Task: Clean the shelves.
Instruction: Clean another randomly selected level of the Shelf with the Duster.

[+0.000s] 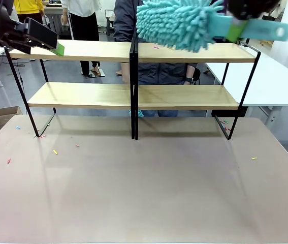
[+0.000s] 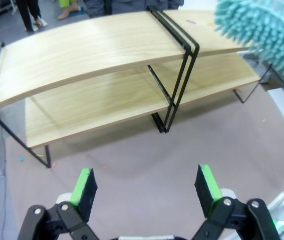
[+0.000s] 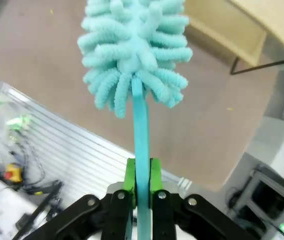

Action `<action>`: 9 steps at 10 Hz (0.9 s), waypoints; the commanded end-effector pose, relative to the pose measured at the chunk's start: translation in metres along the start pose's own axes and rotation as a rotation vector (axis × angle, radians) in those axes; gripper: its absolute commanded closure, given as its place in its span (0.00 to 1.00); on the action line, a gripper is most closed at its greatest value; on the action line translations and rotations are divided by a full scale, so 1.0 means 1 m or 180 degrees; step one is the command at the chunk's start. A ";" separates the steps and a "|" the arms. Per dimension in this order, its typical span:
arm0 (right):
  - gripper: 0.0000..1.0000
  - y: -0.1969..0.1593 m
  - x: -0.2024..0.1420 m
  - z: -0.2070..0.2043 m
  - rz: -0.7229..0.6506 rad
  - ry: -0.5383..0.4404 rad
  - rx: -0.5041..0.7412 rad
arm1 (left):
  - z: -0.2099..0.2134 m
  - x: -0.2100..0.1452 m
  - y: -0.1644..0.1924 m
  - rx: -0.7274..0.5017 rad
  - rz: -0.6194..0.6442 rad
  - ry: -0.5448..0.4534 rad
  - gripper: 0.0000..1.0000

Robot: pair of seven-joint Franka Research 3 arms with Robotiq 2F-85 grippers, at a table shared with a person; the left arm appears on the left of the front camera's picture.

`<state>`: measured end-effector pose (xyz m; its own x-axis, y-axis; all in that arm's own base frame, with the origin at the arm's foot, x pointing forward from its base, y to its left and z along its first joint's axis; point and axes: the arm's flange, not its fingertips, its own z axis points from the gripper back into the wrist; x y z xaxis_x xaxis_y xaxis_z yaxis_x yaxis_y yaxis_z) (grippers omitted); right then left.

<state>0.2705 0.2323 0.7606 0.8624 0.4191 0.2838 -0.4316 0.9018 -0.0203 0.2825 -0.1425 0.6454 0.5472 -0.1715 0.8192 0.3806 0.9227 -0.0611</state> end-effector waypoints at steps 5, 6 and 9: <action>0.88 0.002 0.039 -0.029 -0.0544 0.0385 0.0076 | 0.001 0.000 0.001 -0.0016 0.0001 -0.0034 0.00; 0.88 -0.003 0.061 -0.030 -0.0691 0.0264 0.0132 | 0.001 0.000 0.001 -0.0016 0.0001 -0.0034 0.00; 0.88 -0.010 0.092 -0.031 -0.0757 -0.0106 0.0300 | 0.001 0.000 0.001 -0.0016 0.0001 -0.0034 0.00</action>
<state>0.3676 0.2571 0.7440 0.9438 0.2316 0.2357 -0.2620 0.9592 0.1063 0.2823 -0.1426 0.6455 0.5468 -0.1718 0.8194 0.3809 0.9226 -0.0607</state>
